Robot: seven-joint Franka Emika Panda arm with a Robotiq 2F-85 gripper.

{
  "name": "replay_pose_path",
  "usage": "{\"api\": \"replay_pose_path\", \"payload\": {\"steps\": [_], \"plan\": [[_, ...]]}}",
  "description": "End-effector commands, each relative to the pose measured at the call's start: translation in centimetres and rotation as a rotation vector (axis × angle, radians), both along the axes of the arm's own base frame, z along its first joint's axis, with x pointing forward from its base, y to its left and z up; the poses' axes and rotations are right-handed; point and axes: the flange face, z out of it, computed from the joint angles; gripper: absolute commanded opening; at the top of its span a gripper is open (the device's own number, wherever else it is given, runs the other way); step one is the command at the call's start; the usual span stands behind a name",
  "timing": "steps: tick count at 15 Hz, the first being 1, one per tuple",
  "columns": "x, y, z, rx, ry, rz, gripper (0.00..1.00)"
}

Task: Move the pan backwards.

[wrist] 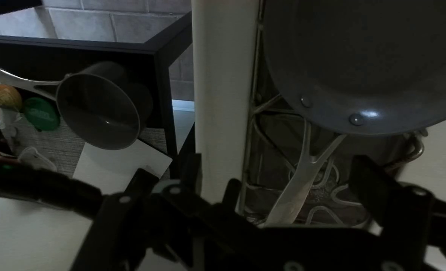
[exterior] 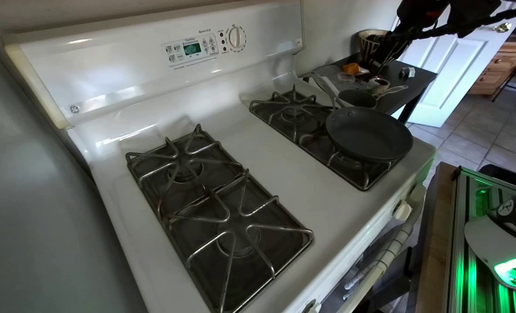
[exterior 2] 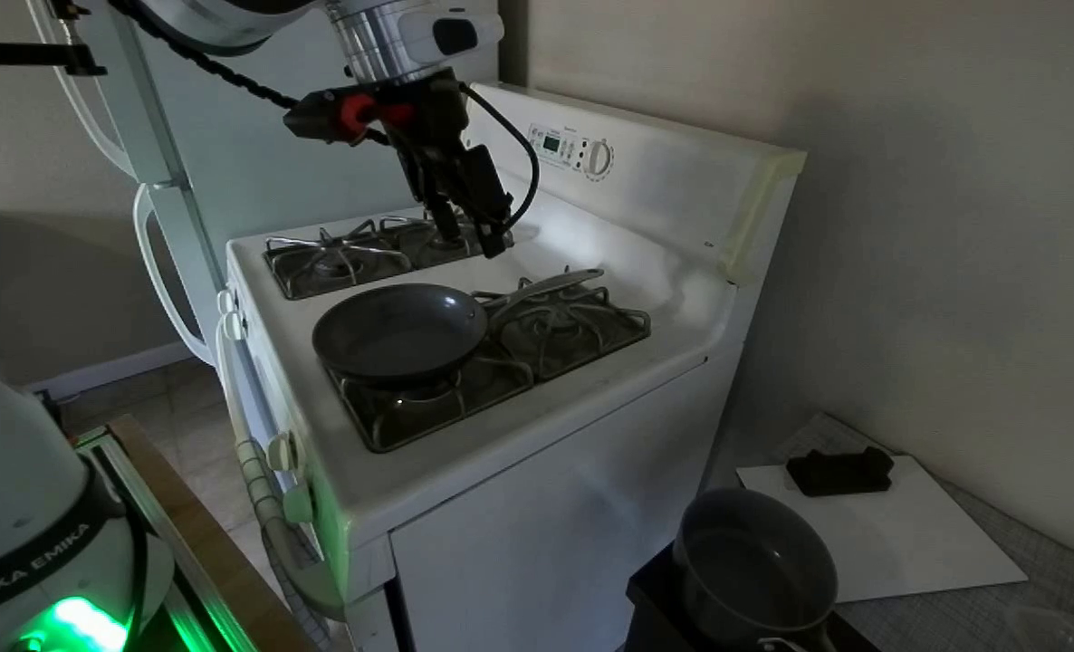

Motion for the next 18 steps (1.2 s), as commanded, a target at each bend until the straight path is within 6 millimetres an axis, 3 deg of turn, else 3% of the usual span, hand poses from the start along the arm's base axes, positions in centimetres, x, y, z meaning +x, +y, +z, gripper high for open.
{"api": "replay_pose_path", "payload": {"steps": [1, 6, 13, 18], "plan": [[0.0, 0.0, 0.1, 0.000, 0.001, 0.000, 1.00], [0.0, 0.0, 0.1, 0.000, 0.001, 0.000, 1.00], [5.0, 0.4, -0.4, 0.027, 0.024, -0.113, 1.00], [7.6, 0.5, -2.6, 0.047, 0.057, -0.154, 1.00]]}}
